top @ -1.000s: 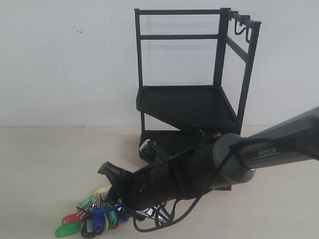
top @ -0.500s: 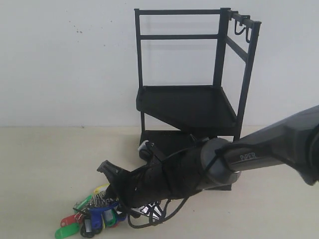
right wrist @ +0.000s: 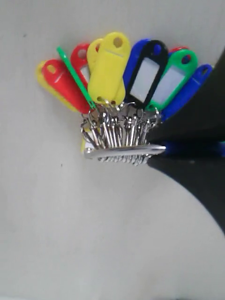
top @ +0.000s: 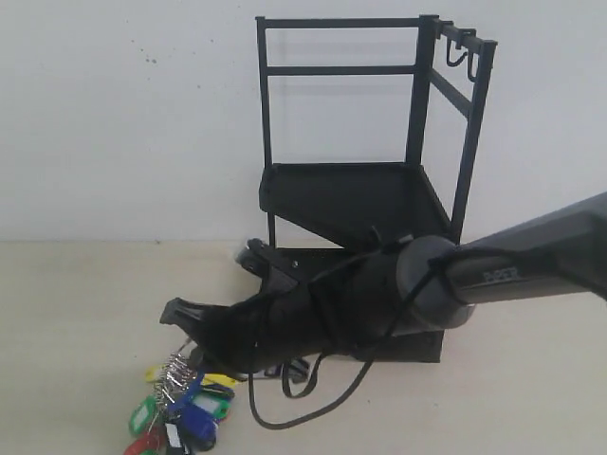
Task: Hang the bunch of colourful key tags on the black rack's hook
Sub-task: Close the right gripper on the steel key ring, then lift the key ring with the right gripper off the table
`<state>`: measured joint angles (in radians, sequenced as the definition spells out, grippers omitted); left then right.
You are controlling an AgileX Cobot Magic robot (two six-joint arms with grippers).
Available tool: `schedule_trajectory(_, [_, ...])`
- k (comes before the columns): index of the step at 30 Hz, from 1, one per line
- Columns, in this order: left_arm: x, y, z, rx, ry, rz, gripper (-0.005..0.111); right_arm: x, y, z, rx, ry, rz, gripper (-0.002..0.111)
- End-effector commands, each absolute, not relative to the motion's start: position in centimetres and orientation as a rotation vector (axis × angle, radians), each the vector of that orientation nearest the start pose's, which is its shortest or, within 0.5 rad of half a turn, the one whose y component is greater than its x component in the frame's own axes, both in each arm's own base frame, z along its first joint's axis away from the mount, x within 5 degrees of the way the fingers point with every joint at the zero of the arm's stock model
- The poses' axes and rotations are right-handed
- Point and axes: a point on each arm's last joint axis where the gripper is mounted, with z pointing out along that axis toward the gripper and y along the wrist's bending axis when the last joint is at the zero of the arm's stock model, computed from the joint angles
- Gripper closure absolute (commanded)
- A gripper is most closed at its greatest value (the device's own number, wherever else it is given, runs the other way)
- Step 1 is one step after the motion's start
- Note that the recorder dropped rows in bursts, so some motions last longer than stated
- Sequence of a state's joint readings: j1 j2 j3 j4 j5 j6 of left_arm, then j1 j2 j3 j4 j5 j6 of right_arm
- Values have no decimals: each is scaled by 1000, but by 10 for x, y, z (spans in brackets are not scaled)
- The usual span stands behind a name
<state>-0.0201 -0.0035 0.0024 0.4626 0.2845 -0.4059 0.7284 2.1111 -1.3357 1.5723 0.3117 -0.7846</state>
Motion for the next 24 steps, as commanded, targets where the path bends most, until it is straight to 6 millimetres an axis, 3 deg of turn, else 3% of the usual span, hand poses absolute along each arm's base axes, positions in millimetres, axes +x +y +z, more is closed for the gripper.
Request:
schedule_trajectory(1, [55, 10, 190, -42, 1736, 118, 102, 309, 318, 191, -432, 2385, 1042, 108])
schedule_trajectory(10, [55, 10, 191, -41, 1734, 118, 102, 281, 286, 267, -863, 2277, 747, 108])
schedule_trajectory(14, [55, 10, 191, -41, 1734, 118, 102, 267, 267, 297, -845, 2298, 664, 108])
schedule_trajectory(17, [55, 10, 191, -41, 1734, 118, 102, 241, 264, 310, -1180, 2220, 600, 108])
schedule_trajectory(18, [55, 10, 191, -41, 1734, 118, 102, 241, 258, 315, -1177, 2213, 546, 108])
schedule_trajectory(21, [55, 10, 191, -41, 1734, 118, 102, 250, 234, 333, -831, 2289, 411, 108])
schedule_trajectory(22, [55, 10, 190, -42, 1737, 118, 102, 248, 232, 336, -844, 2283, 399, 108])
schedule_trajectory(24, [55, 10, 190, -42, 1737, 118, 102, 230, 238, 340, -1096, 2223, 401, 108])
